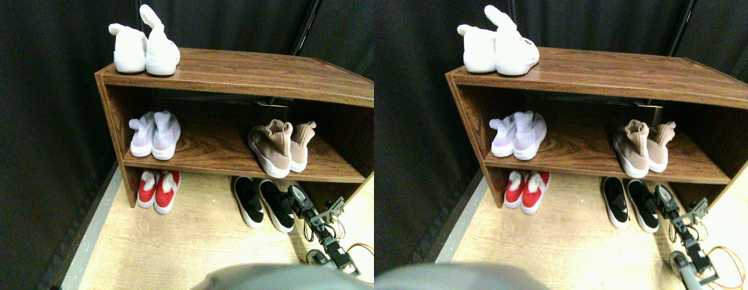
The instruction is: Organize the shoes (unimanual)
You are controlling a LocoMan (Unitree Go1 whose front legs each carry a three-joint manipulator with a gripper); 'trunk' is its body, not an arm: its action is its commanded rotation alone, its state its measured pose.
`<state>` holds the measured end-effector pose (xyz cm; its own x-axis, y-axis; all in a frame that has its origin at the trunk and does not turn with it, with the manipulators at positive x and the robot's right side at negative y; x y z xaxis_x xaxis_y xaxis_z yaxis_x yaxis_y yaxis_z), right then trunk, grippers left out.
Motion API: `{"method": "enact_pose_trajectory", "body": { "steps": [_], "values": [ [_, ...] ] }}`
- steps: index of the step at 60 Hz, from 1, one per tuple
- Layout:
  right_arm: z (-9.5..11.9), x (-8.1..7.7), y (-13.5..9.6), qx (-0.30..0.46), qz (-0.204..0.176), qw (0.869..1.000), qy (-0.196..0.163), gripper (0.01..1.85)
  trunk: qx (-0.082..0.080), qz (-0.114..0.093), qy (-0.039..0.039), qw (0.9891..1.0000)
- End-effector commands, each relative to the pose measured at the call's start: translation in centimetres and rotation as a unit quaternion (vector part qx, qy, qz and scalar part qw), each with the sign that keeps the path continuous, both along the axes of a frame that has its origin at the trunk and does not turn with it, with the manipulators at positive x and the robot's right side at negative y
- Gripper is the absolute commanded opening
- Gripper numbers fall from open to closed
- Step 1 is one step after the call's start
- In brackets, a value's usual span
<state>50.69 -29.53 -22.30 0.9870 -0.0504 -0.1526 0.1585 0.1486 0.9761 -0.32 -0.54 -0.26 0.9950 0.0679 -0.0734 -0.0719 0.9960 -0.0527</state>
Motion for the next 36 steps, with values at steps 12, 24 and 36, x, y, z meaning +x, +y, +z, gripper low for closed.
{"method": "enact_pose_trajectory", "body": {
  "steps": [12,24,36],
  "values": [
    [-0.1,-0.1,1.3,0.022,-0.006,1.000,-0.011,0.06,-0.015,0.013,0.0109,0.9997],
    [-0.4,-0.3,2.3,0.036,-0.007,0.999,-0.002,0.06,-0.017,0.018,0.0128,0.9996],
    [-0.4,-0.5,3.0,0.049,-0.016,0.999,0.004,0.06,-0.019,0.019,0.0144,0.9995]
  ]
}}
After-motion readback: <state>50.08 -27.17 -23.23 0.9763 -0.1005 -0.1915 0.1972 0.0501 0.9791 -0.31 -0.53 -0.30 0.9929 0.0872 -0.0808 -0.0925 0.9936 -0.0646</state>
